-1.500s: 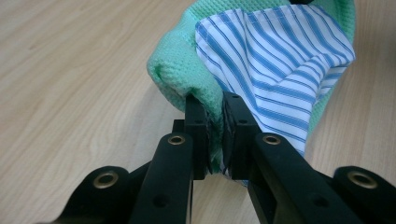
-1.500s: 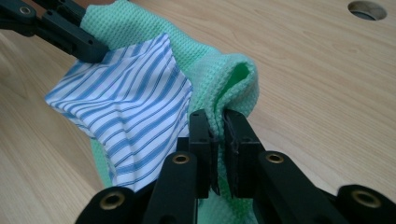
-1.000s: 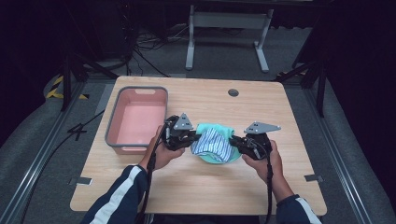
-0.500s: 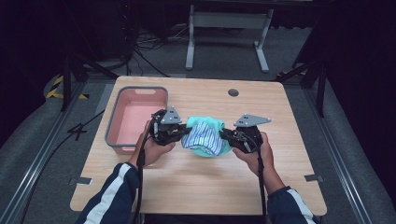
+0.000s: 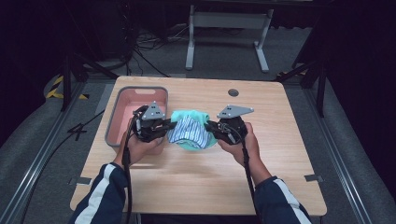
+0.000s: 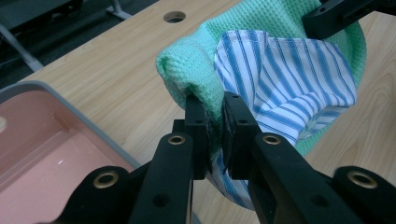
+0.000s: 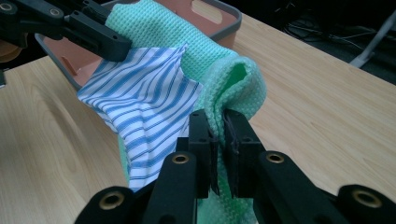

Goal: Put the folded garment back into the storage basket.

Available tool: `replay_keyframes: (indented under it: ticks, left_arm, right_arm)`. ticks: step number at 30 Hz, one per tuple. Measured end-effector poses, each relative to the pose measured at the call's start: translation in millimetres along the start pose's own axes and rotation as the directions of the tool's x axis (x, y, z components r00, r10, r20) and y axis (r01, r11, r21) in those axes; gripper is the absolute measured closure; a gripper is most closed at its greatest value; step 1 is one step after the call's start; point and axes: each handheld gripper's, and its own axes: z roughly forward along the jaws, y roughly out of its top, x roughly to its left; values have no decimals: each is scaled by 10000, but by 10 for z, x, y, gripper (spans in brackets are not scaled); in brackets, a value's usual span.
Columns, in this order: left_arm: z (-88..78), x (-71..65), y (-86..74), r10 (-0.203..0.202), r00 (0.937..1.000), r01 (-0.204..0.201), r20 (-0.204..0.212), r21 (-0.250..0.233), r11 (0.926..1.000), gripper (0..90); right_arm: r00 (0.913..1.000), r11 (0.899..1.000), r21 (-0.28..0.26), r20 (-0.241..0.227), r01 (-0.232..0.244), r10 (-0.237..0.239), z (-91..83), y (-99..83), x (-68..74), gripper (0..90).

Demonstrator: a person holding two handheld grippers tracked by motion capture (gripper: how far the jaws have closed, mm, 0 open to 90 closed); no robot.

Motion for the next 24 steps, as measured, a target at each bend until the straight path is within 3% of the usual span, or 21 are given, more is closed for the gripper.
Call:
replay_keyframes:
  ticks: [4,15,24]
  left_arm:
    - [-96,73,-50,-274,9994,269,-227,-235,9994,821]
    - [-315,207,-218,-731,9937,706,-853,-322,9970,820]
    - [-571,354,-351,-1265,9814,1196,-1441,-556,9913,820]
  right_arm:
    - [9998,9999,-7,-160,125,-125,106,95,51,823]
    - [9967,9986,4,-625,523,-522,336,278,187,823]
    - [9917,9965,34,-981,834,-827,571,495,332,823]
